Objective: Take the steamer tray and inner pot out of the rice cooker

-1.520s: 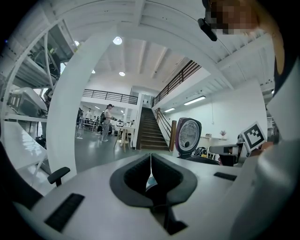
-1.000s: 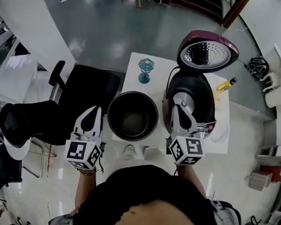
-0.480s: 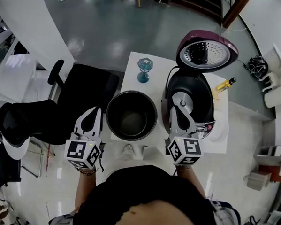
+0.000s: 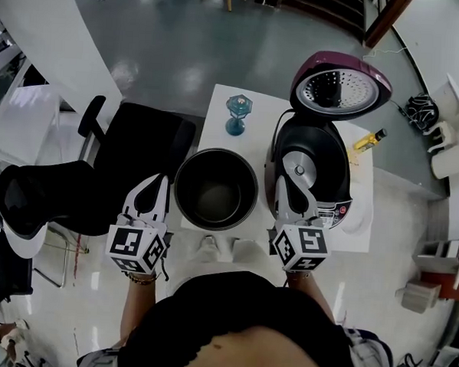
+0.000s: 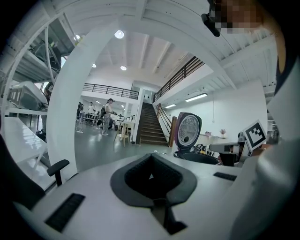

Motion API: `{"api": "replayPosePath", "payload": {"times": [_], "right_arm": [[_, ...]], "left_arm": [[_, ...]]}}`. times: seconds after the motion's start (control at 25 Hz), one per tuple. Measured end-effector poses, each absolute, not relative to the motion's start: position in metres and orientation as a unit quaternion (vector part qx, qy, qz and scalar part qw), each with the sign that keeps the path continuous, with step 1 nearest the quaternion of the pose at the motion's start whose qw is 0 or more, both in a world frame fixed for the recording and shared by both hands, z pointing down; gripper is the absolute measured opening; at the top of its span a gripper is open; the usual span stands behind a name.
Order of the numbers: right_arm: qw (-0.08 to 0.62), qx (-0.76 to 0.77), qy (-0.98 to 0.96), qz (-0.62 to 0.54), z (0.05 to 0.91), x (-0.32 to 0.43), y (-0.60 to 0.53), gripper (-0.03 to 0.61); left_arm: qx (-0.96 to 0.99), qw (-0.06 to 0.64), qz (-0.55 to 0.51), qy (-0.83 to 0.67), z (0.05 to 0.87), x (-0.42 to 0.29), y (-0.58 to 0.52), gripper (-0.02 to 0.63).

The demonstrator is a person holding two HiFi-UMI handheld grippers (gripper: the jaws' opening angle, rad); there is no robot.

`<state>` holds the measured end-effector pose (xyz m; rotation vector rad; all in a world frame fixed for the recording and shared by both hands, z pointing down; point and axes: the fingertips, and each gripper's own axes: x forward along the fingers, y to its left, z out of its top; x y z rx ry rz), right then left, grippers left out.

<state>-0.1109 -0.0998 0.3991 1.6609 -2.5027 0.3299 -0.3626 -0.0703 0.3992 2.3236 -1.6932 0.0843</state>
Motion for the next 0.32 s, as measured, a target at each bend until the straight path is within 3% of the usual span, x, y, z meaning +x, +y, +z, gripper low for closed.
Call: {"api": "replayPosePath", "payload": {"times": [0.32], "right_arm": [[0.07,0.544,-0.829,0.105,0.4016,-0.1169,-0.1002,0.006]], "left_arm": [[0.804,0.135,0.031,-0.578,0.3993,-0.3633,-0.0768,0.003]]}}
